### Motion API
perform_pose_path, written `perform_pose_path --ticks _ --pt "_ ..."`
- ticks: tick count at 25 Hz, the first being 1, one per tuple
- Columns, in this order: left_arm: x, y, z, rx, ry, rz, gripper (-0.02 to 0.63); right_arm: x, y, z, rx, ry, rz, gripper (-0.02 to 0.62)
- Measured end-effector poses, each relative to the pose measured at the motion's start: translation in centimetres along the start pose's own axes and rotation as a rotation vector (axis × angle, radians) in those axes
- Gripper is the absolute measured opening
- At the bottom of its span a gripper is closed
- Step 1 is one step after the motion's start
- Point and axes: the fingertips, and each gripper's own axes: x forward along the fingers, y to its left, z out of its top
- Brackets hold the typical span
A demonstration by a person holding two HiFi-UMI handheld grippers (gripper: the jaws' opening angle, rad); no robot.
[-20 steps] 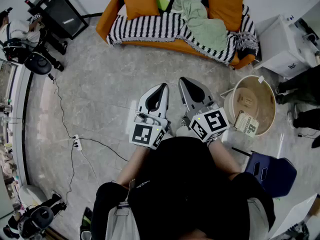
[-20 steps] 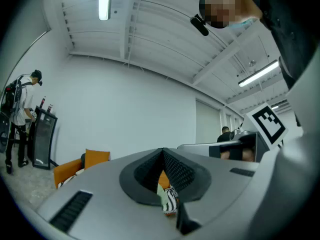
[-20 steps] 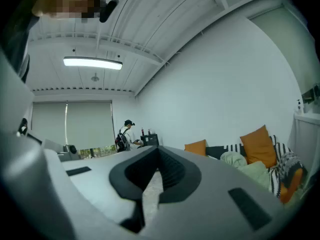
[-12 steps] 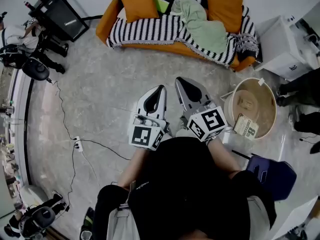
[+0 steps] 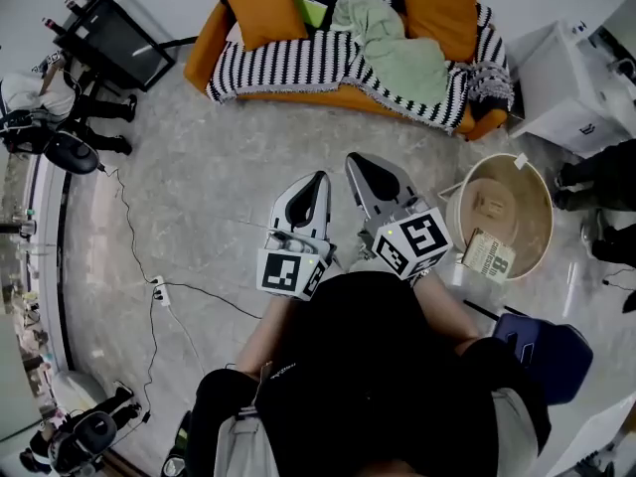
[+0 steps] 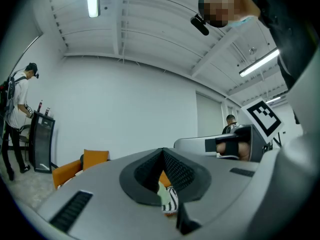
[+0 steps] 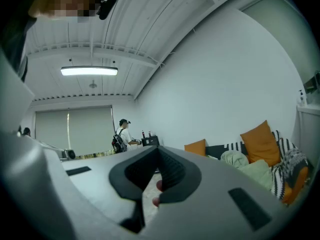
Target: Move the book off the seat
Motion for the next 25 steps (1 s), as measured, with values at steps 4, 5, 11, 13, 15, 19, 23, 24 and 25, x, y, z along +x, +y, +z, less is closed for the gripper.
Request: perform_pose_path --ticks 4,5,11,13,15,19,23,24,25 --pt "1.6 -0.6 -0.4 -0.009 -0.008 0.012 0.009 -0.2 -2.4 0.2 0.003 -0.003 0.002 0.015" --pt "1.8 -0.7 -0.5 -0.009 -0.009 0.018 0.009 -0.2 -2.8 0.3 0.002 -0.003 0.004 0.015" --pt "3.4 -0.5 -0.7 -0.014 0.001 0.035 0.009 0.7 -3.6 0.9 -0.009 0.012 0.038 0.015" --pt "4.3 -0.3 -0.6 -0.019 -0.005 0.036 0.009 1.2 -3.9 1.0 -0.016 0.017 0.047 0.015" --pt "5.1 0.0 -0.8 -0.024 -0.008 0.037 0.009 1.6 -4.4 0.9 -0.022 0.022 0.049 0.015" --pt "6.8 1.0 -1.5 -0.033 -0.002 0.028 0.009 3.0 -5.8 0.4 -0.027 0.036 0.042 0.015" --pt "9.0 3.2 -1.8 -0.046 0.002 0.019 0.009 5.5 -7.4 0.4 -0.025 0.046 0.022 0.015" --pt "9.7 3.8 -1.8 -0.049 0.002 0.019 0.009 6.3 -7.7 0.5 -0.026 0.049 0.020 0.015" --pt "10.4 4.5 -1.9 -0.052 0.003 0.020 0.009 7.0 -8.2 0.5 -0.027 0.053 0.019 0.015"
